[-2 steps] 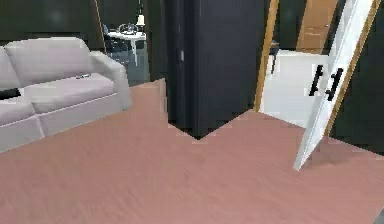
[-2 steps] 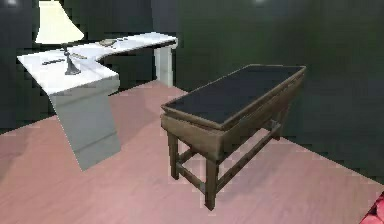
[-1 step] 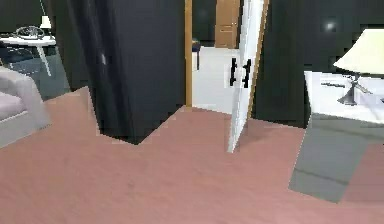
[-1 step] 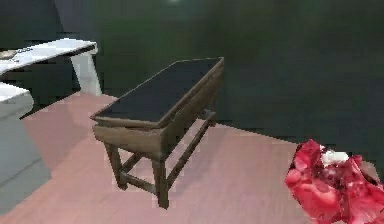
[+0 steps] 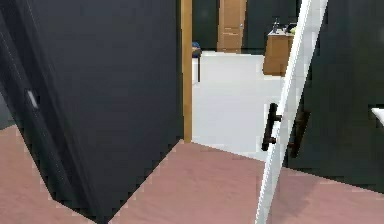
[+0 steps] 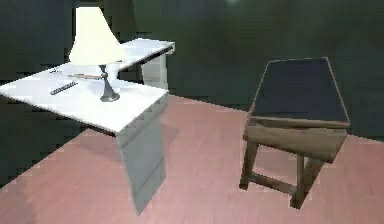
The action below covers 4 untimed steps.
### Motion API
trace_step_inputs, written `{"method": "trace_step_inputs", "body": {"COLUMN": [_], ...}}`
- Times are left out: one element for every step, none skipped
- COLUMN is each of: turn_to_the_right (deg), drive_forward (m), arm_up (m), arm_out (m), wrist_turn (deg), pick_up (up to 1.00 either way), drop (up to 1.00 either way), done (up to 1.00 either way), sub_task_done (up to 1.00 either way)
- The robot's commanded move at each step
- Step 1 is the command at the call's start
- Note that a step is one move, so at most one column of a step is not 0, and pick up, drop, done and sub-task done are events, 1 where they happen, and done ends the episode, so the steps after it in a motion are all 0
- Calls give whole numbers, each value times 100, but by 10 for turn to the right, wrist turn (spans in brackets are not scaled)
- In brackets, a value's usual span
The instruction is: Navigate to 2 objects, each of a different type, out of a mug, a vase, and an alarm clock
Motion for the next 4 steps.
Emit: {"method": "trace_step_inputs", "body": {"turn_to_the_right": [0, 240, 0, 0], "drive_forward": [85, 0, 100, 20], "arm_up": [0, 0, 0, 0], "arm_out": [0, 0, 0, 0], "wrist_turn": [0, 0, 0, 0], "pick_up": [0, 0, 0, 0], "drop": [0, 0, 0, 0], "done": [0, 0, 0, 0], "sub_task_done": [0, 0, 0, 0]}}
